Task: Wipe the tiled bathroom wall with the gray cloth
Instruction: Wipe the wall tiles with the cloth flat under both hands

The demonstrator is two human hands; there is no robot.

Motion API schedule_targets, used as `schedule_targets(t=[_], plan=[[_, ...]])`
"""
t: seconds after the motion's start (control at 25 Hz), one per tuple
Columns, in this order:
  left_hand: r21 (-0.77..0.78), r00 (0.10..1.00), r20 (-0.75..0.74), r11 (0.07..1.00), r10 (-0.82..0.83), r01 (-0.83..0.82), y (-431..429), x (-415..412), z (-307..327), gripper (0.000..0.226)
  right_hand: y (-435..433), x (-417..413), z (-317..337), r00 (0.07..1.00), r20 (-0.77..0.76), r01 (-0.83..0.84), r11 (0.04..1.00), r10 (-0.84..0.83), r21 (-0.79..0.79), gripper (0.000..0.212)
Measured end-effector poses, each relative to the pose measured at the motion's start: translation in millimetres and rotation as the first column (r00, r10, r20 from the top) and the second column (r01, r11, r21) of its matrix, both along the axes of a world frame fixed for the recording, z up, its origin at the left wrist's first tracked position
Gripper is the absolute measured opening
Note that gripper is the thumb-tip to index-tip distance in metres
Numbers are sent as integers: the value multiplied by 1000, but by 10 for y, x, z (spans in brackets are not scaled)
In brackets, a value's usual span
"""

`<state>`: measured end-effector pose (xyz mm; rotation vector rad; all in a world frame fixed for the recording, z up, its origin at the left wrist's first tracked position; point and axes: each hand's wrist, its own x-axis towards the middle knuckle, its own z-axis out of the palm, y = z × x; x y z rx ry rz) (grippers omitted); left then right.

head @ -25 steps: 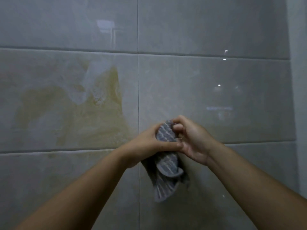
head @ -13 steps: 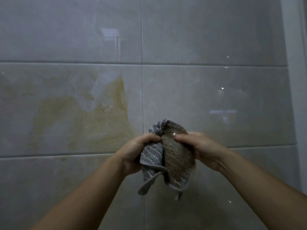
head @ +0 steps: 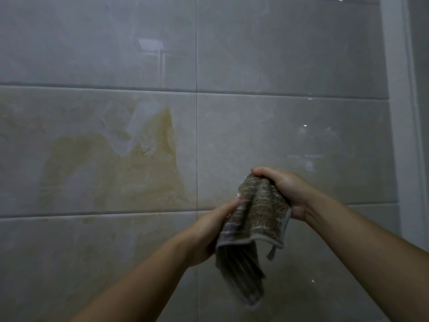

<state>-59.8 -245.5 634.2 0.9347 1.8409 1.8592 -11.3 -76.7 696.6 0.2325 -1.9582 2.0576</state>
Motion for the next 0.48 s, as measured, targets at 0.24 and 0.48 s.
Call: schedule_targets(t=[0.24, 0.48], plan=[[-118, 988, -153, 992, 31, -50, -307, -229, 212, 44, 501, 168, 215, 985, -121, 138, 982, -123, 128, 12], [-74, 328, -893, 619, 308, -782, -317, -252, 856, 12, 903, 127, 456, 933, -180, 359, 757, -313, 545, 16]])
